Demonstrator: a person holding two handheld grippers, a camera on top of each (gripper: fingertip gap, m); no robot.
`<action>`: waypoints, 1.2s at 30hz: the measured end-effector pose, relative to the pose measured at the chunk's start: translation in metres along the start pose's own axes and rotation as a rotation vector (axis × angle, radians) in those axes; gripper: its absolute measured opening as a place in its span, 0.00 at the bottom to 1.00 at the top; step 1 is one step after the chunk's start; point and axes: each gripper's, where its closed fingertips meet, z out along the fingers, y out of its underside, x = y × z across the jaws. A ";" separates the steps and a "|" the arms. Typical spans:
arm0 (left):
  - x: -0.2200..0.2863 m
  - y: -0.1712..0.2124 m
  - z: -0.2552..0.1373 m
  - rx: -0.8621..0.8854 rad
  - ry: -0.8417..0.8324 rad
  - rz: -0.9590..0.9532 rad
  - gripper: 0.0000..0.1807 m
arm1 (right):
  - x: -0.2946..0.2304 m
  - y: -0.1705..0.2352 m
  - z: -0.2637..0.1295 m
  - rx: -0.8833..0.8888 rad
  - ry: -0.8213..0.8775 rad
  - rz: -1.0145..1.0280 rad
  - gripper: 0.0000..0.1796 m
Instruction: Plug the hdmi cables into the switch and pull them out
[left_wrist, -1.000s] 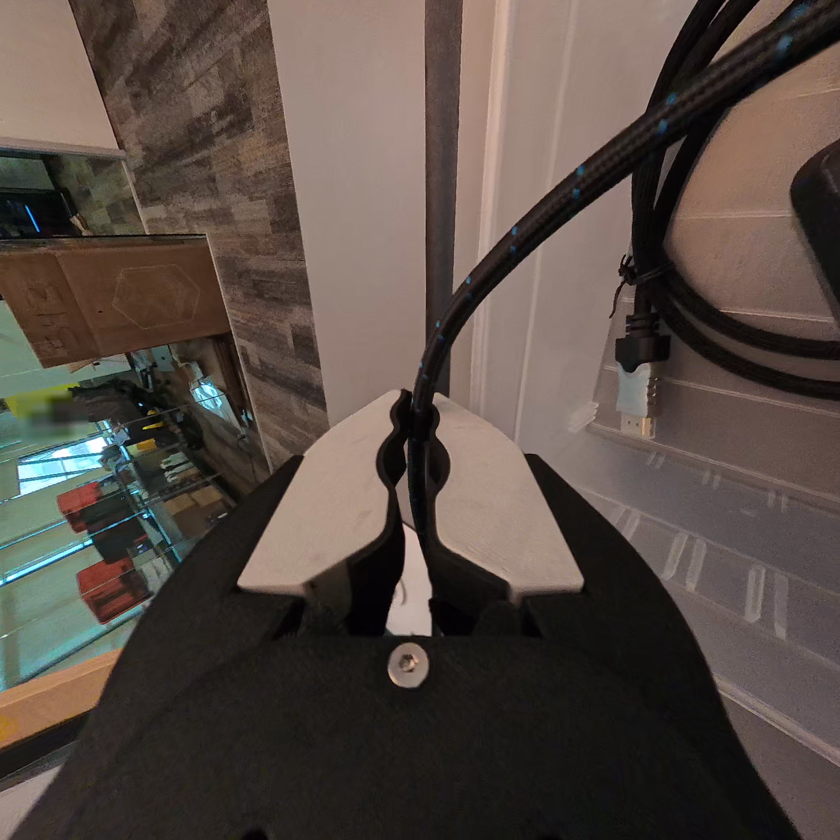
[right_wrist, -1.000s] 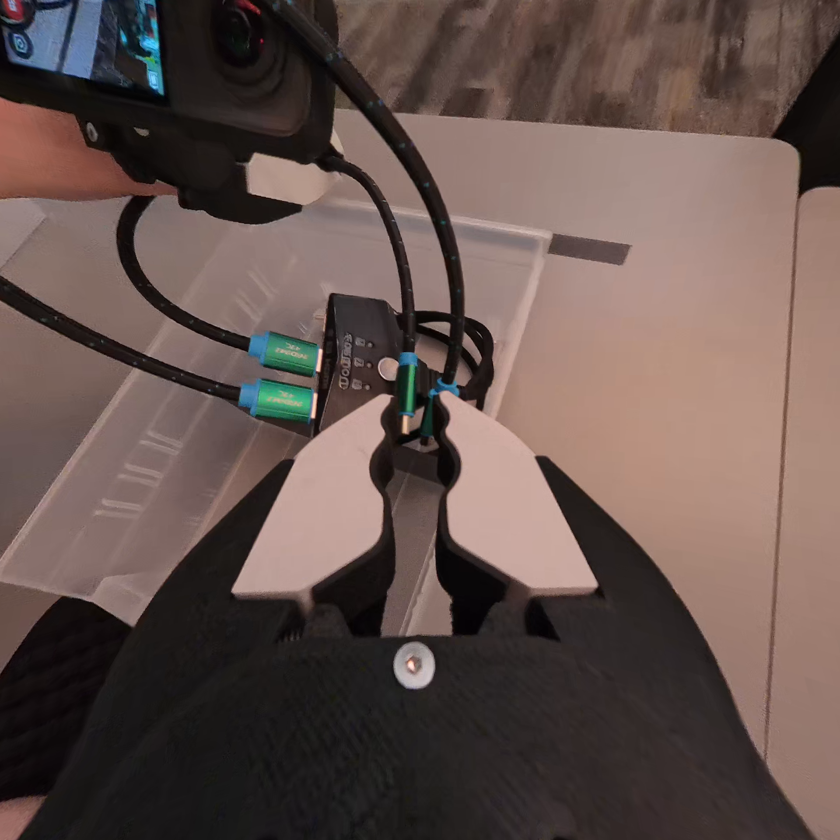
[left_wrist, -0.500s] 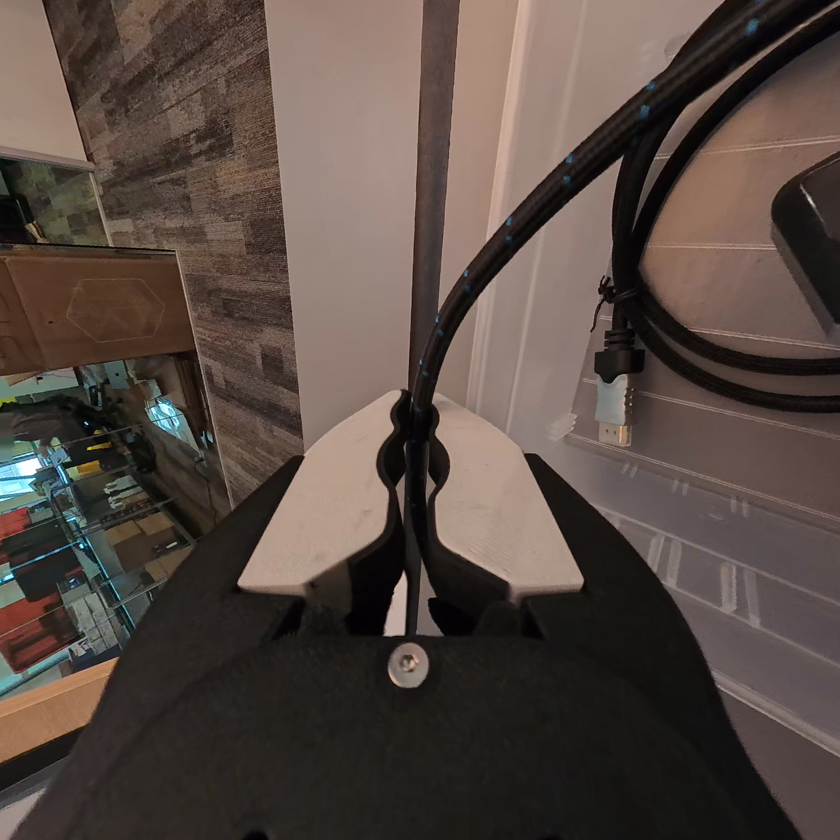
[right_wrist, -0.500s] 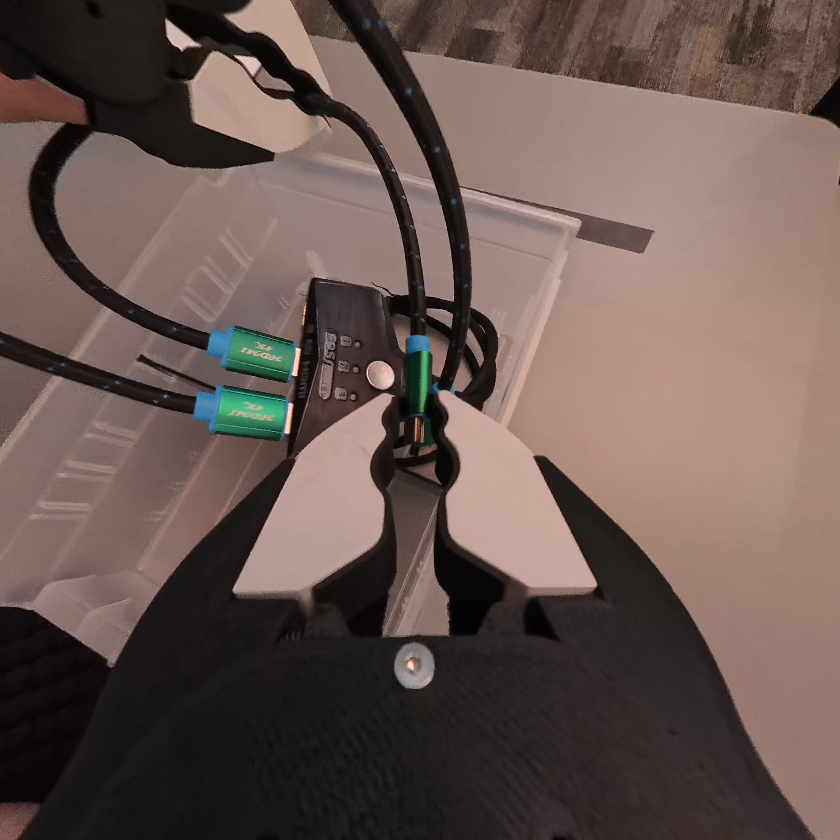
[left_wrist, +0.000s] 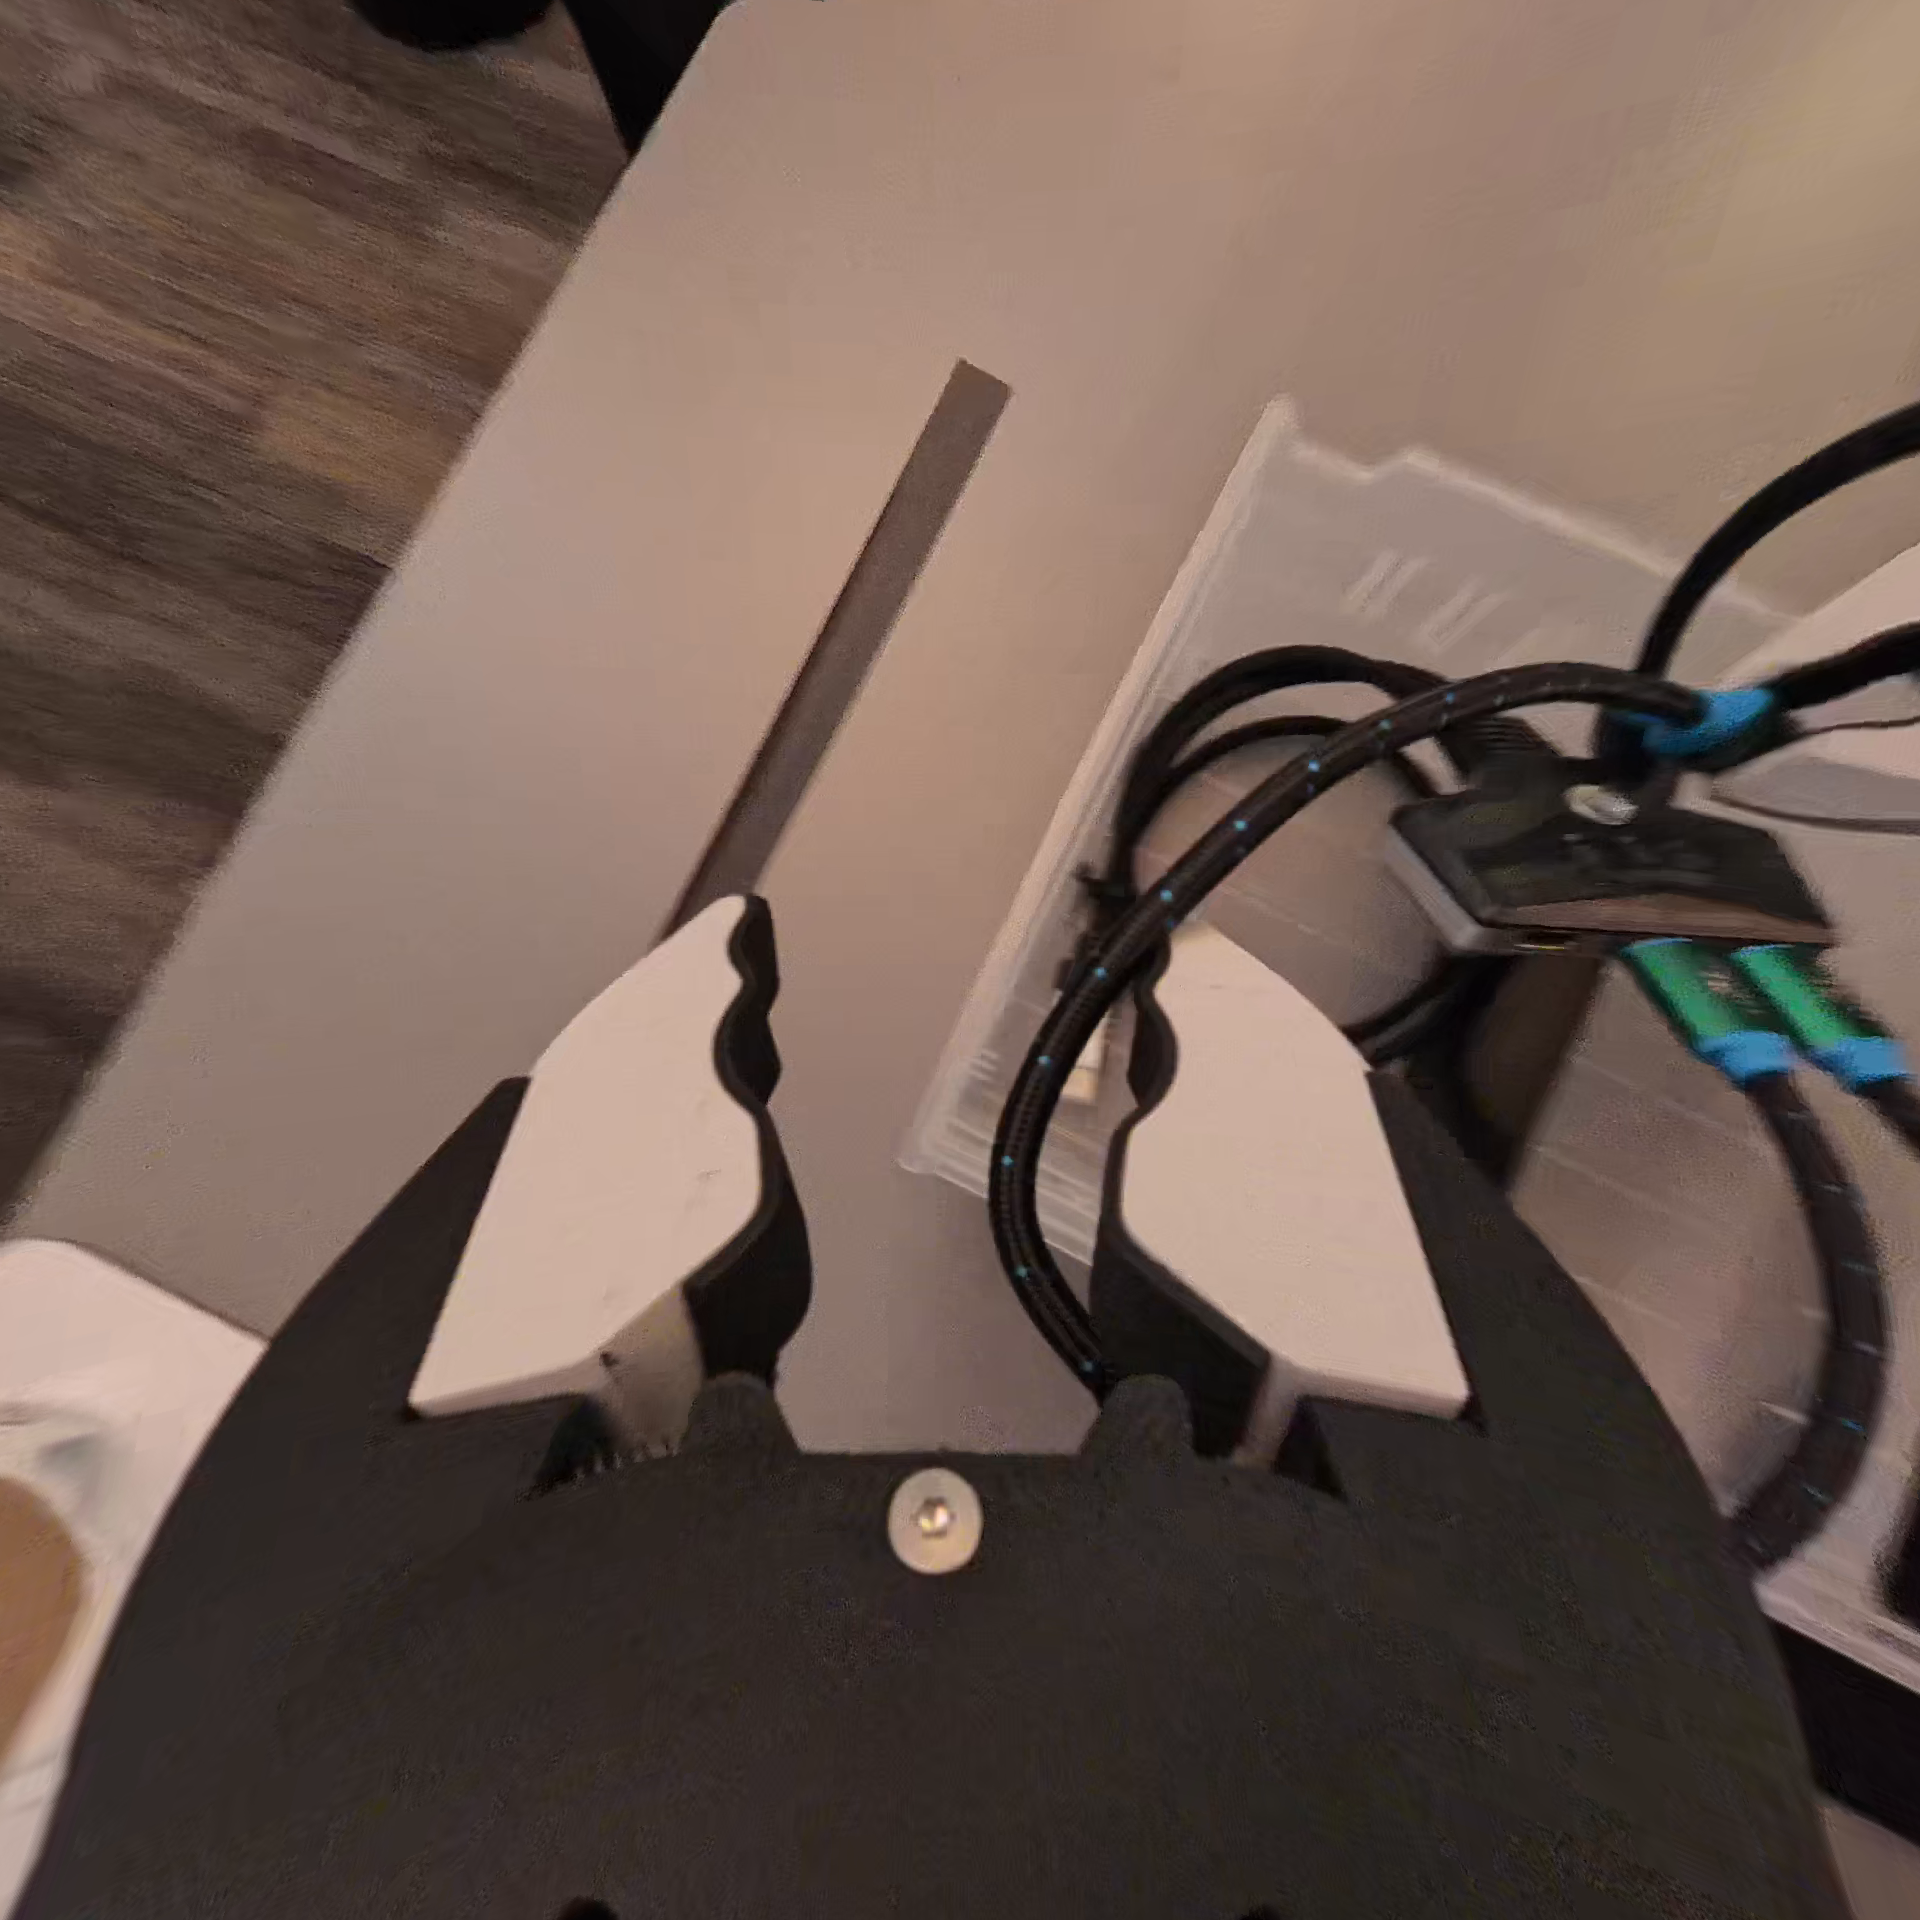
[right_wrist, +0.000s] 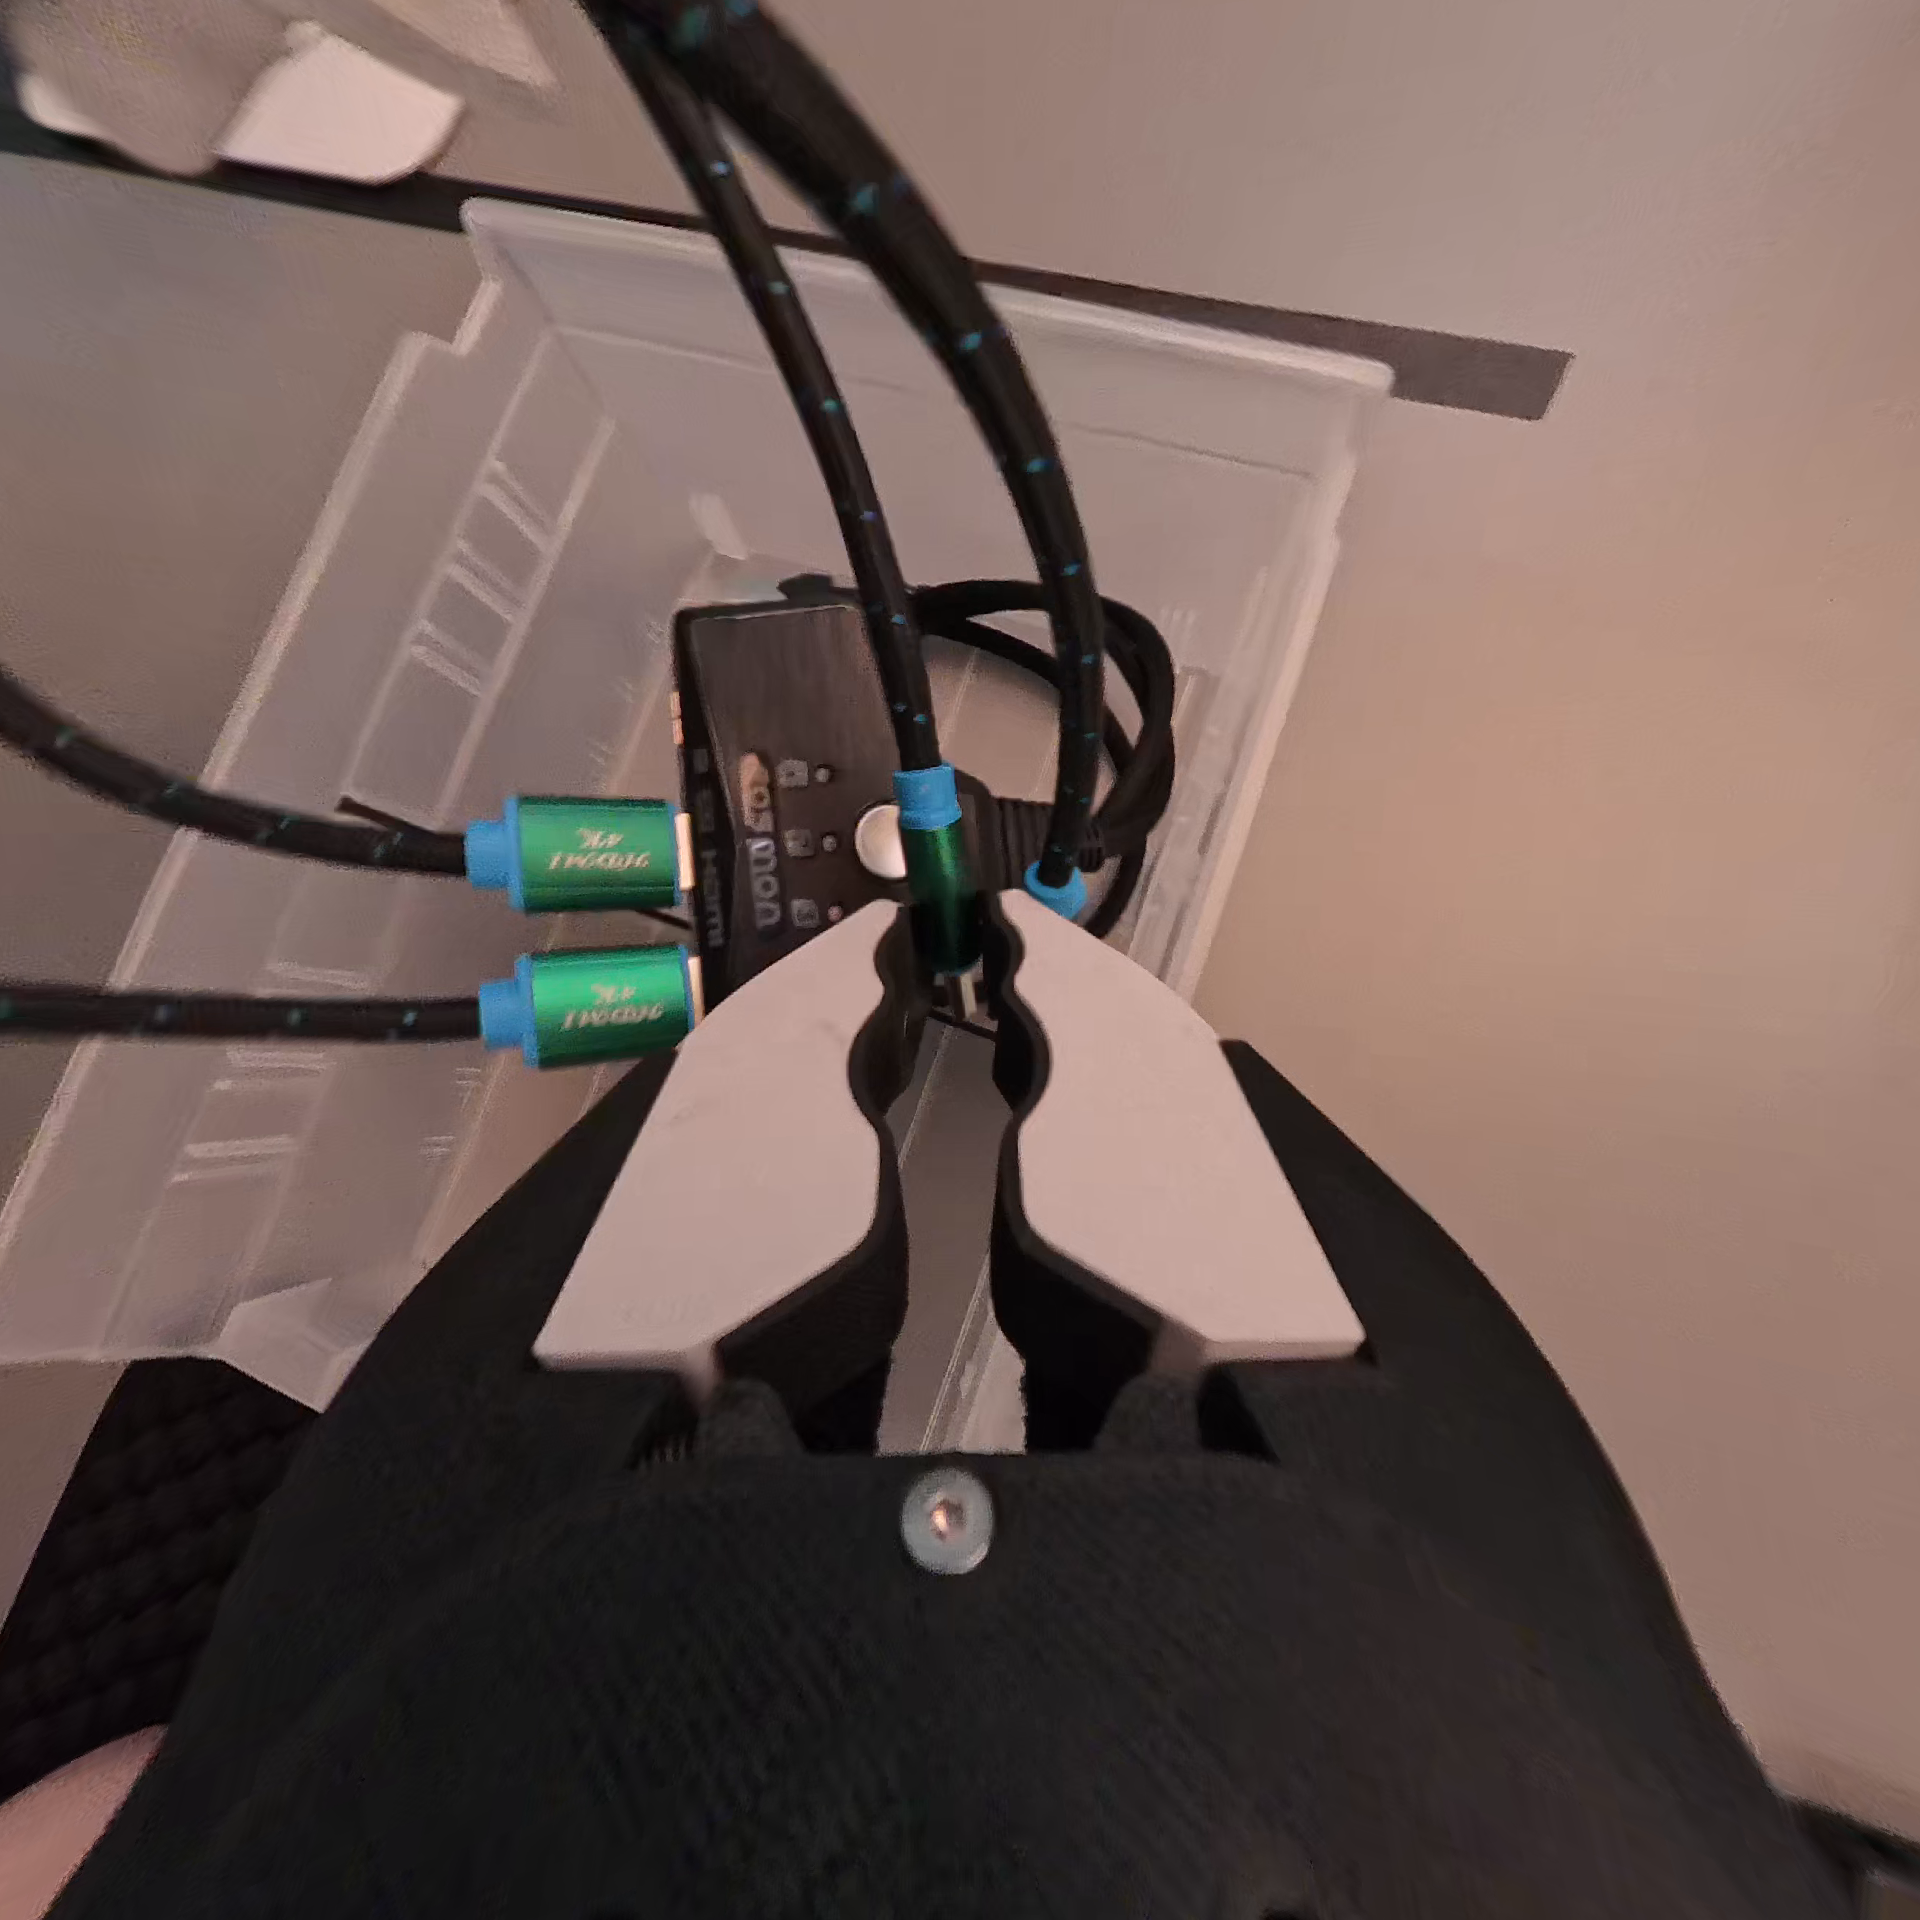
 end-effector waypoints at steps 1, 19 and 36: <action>0.003 0.005 -0.002 0.002 0.036 -0.043 0.39 | 0.001 0.002 -0.001 -0.030 0.018 0.032 0.08; 0.049 0.075 -0.039 0.045 0.386 -0.200 0.42 | 0.025 0.006 0.011 -0.058 0.115 0.269 0.08; 0.054 0.097 -0.023 -0.052 0.417 -0.331 0.17 | 0.023 -0.002 0.005 0.011 0.074 0.274 0.08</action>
